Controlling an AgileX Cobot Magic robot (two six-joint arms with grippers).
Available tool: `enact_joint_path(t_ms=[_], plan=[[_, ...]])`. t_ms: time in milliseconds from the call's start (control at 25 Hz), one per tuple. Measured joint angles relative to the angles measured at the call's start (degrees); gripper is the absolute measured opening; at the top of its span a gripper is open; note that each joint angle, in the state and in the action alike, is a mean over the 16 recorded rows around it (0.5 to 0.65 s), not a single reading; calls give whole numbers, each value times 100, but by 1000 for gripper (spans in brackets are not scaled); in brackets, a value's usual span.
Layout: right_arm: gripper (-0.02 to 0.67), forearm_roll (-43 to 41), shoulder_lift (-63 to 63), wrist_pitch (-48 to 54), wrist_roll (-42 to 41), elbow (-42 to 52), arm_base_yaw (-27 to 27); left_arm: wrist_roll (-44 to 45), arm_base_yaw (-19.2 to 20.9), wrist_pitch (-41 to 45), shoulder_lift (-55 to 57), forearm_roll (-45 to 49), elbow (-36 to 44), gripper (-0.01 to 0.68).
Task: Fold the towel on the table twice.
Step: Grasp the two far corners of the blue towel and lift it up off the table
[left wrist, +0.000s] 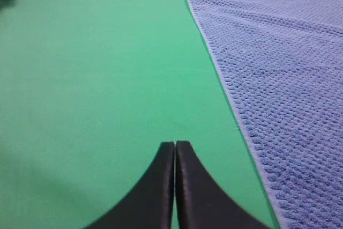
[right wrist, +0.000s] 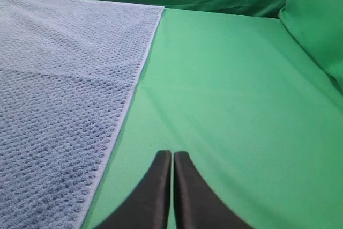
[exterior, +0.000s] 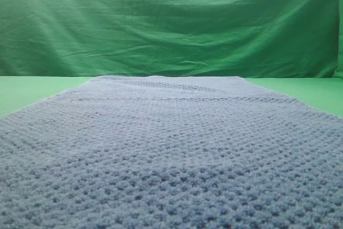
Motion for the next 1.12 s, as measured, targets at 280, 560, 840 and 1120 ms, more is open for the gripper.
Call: enact_joint_path(t_ms=[280, 560, 840, 1120], plan=[[0, 0, 0, 0, 0, 0, 0, 0, 0, 0, 0, 0, 0, 0], [0, 0, 0, 0, 0, 0, 0, 0, 0, 0, 0, 0, 0, 0], [0, 0, 0, 0, 0, 0, 0, 0, 0, -3, 0, 17, 0, 0], [0, 0, 0, 0, 0, 0, 0, 0, 0, -37, 0, -143, 2, 0]])
